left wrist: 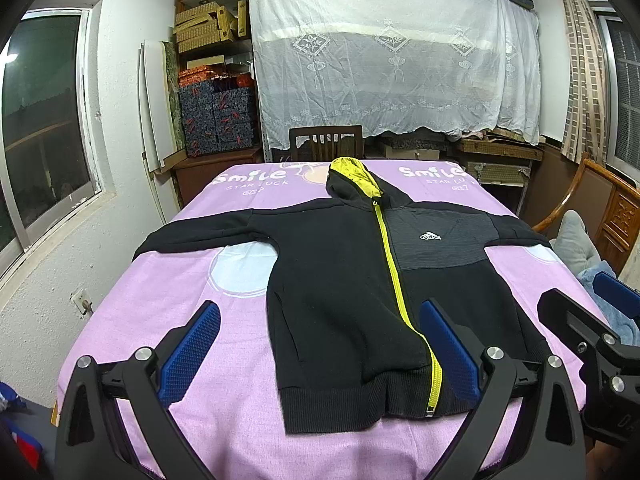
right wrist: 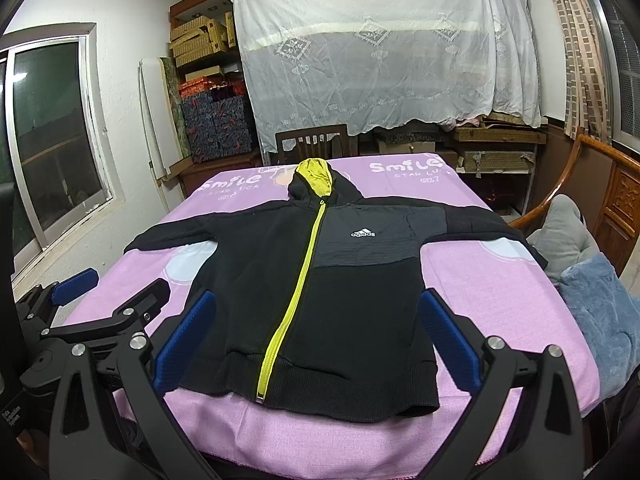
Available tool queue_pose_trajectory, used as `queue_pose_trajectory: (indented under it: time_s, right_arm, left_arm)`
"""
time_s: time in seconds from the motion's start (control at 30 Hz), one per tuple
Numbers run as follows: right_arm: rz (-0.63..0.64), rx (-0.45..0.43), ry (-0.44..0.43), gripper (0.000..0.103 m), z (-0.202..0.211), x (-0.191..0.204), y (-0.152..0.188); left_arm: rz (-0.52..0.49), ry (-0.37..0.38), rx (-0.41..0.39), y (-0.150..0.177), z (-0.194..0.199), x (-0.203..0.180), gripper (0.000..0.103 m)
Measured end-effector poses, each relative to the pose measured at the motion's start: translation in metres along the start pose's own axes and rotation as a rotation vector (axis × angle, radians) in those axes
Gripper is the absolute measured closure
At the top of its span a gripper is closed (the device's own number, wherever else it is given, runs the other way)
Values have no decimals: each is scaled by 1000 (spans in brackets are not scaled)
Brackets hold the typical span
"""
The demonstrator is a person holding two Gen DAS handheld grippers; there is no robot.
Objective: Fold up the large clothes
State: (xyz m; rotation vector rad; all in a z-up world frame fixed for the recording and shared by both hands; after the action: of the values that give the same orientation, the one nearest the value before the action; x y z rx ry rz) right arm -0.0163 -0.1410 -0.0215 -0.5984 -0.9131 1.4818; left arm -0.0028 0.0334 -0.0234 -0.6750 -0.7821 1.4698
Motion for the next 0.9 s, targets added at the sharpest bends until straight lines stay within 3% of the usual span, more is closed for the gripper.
queue_pose_trajectory:
  time_s: [0.9]
  right_arm:
    - [9, 26, 6, 4, -8, -11, 14]
  left_arm:
    - [-9, 3, 38, 16, -5, 3, 3]
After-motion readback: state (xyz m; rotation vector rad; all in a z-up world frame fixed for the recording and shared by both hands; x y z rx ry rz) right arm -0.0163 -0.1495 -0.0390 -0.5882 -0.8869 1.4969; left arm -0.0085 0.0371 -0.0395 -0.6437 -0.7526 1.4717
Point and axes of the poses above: each gripper's, at about its wrist camera, not at the fingertips, and z roughly against the way its jaws point, x to its left, y to its underside, the point moved 4 cm from there along -z, roughly the way its jaws point, and after that the axes turned 4 degrees about x, right-handed, at the moved point
